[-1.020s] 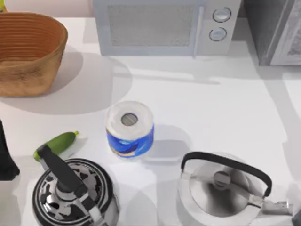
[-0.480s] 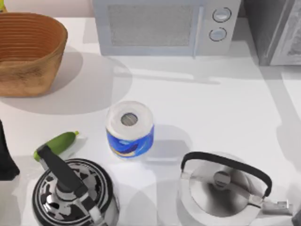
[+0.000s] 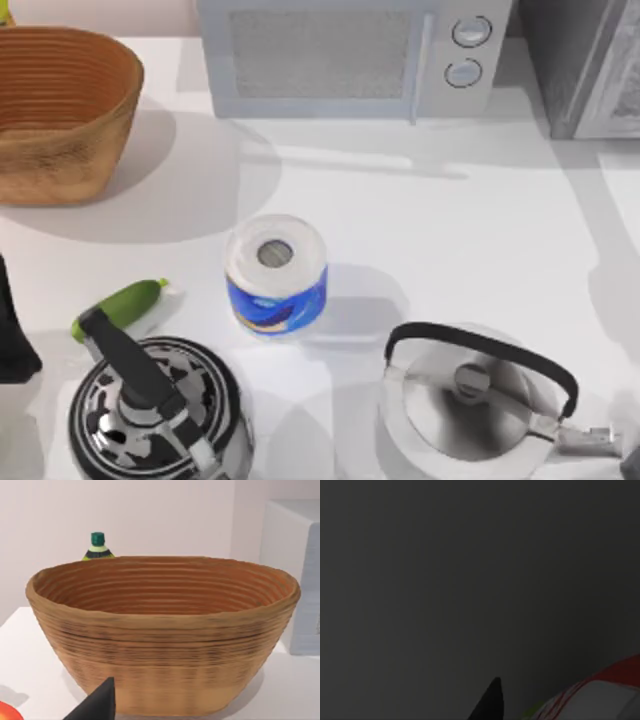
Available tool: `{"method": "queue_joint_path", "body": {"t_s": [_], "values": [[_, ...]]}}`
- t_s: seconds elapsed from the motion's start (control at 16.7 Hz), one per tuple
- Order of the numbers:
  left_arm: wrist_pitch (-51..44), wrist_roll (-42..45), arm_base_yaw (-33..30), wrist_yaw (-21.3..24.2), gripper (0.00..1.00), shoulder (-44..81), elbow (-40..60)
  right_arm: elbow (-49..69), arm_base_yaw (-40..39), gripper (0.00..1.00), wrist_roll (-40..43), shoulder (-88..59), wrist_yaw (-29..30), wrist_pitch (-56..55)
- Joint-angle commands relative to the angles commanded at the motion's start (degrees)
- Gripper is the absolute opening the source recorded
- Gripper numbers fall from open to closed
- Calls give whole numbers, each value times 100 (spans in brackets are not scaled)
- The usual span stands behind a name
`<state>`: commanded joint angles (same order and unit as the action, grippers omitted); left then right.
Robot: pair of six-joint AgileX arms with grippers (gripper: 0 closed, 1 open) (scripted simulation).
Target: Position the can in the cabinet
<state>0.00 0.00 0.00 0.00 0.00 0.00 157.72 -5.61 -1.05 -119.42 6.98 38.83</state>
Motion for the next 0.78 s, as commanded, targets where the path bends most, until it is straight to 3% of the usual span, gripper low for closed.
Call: {"method": "queue_joint_path", "body": {"t_s": [0.42, 0.78], "values": [[0, 0, 0, 0, 100, 0, 0, 0, 0, 98, 0, 0, 0, 0], [0, 0, 0, 0, 100, 0, 0, 0, 0, 100, 0, 0, 0, 0]]}}
